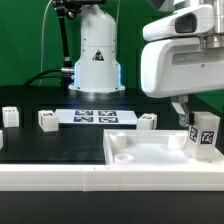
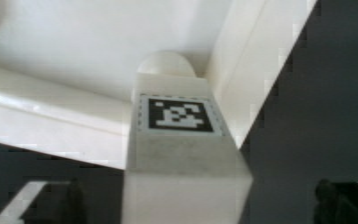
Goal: Assemble one leg
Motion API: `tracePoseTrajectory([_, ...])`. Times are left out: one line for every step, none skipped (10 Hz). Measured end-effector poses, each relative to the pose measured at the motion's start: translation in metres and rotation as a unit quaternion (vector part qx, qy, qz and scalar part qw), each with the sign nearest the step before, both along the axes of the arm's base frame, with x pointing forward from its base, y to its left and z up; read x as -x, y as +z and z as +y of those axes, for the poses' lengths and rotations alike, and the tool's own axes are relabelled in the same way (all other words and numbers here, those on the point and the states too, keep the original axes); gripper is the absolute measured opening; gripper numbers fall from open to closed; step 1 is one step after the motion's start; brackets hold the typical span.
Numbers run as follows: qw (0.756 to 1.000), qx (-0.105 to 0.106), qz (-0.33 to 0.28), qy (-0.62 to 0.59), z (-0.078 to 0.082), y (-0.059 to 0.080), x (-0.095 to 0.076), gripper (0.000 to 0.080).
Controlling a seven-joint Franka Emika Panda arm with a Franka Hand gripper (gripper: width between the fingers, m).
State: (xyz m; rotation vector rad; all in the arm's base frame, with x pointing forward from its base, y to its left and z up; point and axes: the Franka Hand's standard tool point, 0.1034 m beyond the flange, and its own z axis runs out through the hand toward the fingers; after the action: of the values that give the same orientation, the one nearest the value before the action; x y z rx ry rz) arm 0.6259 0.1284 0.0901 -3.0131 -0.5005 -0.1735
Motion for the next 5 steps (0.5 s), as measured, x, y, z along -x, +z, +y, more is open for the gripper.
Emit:
tracePoseTrajectory([0.999, 0.004, 0.040, 0.003, 0.0013, -0.0021, 0.0025, 0.0649])
tracePoseTrajectory([0.998, 0.006, 0.062, 0.004, 0.0008, -0.0035, 0.0031, 0.0649])
tracePoseTrajectory([0.999, 0.005, 0.045, -0.002, -0.0033, -0.0047, -0.0025, 0.0649])
tracePoseTrajectory([0.999, 0.004, 0.038, -0.018, -0.0049, -0.0065, -0.0018, 0.0649])
tracePoseTrajectory([0.999, 0.003, 0.037, -0.040, -0.0017, -0.0084, 0.0014, 0.0649])
